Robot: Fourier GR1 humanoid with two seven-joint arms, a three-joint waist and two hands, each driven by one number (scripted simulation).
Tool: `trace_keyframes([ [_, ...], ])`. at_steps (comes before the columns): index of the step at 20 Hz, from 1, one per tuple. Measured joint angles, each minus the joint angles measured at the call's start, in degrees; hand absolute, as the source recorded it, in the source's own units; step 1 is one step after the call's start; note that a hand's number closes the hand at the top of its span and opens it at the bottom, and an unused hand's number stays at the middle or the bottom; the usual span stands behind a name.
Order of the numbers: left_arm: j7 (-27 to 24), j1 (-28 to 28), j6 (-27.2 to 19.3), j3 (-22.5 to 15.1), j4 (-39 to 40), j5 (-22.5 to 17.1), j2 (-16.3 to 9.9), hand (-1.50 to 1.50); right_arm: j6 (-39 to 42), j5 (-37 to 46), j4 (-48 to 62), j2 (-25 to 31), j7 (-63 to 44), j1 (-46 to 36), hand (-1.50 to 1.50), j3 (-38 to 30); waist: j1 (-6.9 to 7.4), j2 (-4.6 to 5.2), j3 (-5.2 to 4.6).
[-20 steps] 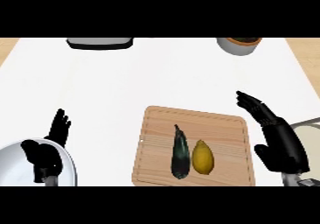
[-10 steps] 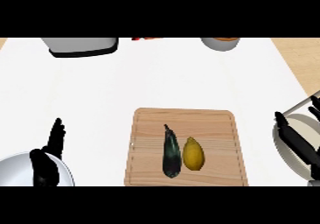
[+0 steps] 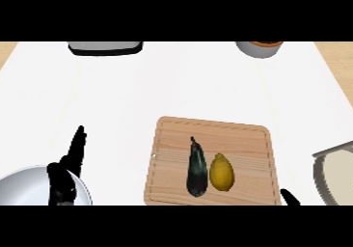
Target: Pick the lemon from the cutting board and place it in the tiered basket
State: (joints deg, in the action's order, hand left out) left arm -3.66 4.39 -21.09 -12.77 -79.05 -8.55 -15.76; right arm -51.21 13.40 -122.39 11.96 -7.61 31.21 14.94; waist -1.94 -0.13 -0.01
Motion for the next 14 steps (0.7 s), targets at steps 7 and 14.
trace_keyframes([
  [7, 0.11, -1.57, 0.85, -1.36, -0.71, 0.53, 0.46, 0.0, 7.42, 13.18, -4.71, 9.05, -14.4, 12.4, -1.5, 6.05, 1.99, 0.94, -0.41],
  [14, -0.64, -2.57, 2.86, -2.24, -0.82, 0.65, 0.97, 0.0, 14.95, 29.22, -9.72, 10.97, -31.31, 17.23, -1.5, 6.63, 3.67, 1.41, -0.5],
])
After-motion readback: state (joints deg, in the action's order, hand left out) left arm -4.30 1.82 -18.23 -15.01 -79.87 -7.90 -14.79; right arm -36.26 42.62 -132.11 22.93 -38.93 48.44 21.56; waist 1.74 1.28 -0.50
